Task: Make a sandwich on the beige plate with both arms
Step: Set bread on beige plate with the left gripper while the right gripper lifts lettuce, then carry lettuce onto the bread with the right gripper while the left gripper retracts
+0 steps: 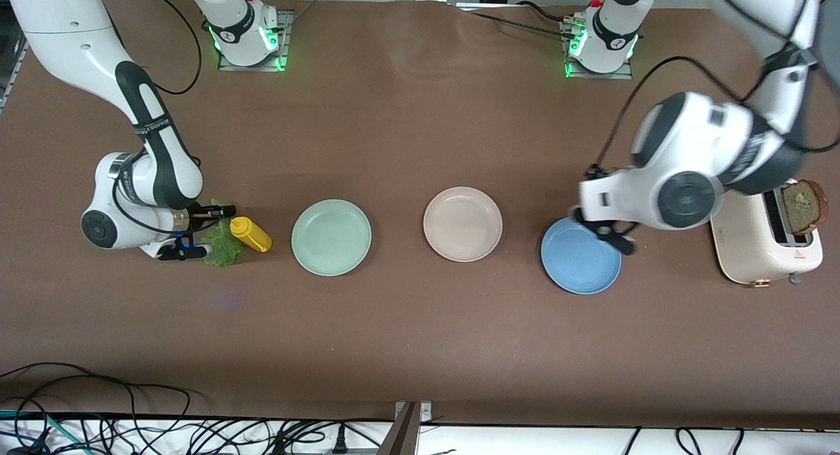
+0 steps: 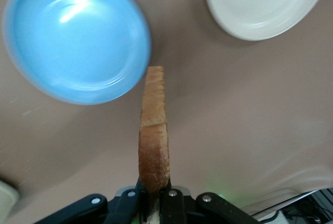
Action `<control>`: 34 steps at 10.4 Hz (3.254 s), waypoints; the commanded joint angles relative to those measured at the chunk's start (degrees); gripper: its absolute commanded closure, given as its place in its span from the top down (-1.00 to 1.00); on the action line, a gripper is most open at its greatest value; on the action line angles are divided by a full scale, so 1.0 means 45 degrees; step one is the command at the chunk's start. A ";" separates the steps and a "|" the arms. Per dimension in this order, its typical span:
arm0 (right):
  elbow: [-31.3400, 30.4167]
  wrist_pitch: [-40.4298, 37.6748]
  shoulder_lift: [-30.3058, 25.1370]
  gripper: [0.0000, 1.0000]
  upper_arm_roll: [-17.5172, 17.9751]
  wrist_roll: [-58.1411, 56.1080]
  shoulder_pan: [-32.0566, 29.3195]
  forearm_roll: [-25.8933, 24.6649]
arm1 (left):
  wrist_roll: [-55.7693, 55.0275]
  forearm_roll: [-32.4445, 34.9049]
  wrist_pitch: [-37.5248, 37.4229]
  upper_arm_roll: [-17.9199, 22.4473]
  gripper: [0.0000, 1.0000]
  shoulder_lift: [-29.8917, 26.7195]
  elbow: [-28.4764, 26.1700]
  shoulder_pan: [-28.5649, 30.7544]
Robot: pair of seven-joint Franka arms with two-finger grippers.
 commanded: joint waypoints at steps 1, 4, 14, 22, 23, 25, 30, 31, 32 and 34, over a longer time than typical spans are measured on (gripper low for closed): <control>0.0168 -0.0059 0.0080 -0.94 0.0058 -0.0215 -0.0057 0.0225 | -0.0200 -0.2487 0.1775 0.0122 -1.00 0.1921 0.0900 -0.0355; 0.0419 -0.0273 -0.0153 -1.00 0.0077 -0.0254 -0.0057 0.0225 | -0.0219 -0.5872 0.4859 0.0141 -1.00 0.3272 0.1449 -0.0744; 0.2902 -0.5137 -0.2475 -1.00 -0.0060 -0.0840 -0.0311 0.0030 | 0.2923 -0.9435 0.5009 0.0180 -1.00 0.4232 -0.0092 -0.0218; 0.3193 -0.6132 -0.4274 -1.00 0.1225 0.1222 -0.0037 0.0030 | 0.3570 -0.7784 0.4834 0.0258 1.00 0.4138 0.0353 -0.0121; 0.3388 -0.6288 -0.4275 -1.00 0.1636 0.1868 -0.0037 0.0030 | 0.3570 -0.6596 0.4775 0.0220 1.00 0.4020 0.0510 0.0015; 0.3487 -0.6309 -0.4275 -1.00 0.2475 0.3409 -0.0037 0.0030 | 0.3550 -0.6057 0.4482 0.0199 1.00 0.3630 0.0609 0.0289; 0.3605 -0.4947 -0.4081 -1.00 0.4374 0.8291 0.0972 -0.0048 | 0.3027 -0.3795 0.3821 0.0336 1.00 0.1717 0.0531 0.0758; 0.3605 -0.4439 -0.3964 -1.00 0.4374 0.8939 0.1733 -0.0358 | 0.2578 -0.3385 0.3392 0.0336 1.00 0.1211 0.0531 0.0816; 0.3605 -0.4105 -0.3731 -1.00 0.4374 0.9602 0.2417 -0.0457 | 0.2013 -0.2665 0.2885 0.0336 1.00 0.0607 0.0531 0.0856; 0.3605 -0.3015 -0.3106 -1.00 0.4374 1.1027 0.3589 -0.0497 | 0.1559 -0.1491 0.2025 0.0356 1.00 -0.0605 0.0551 0.1050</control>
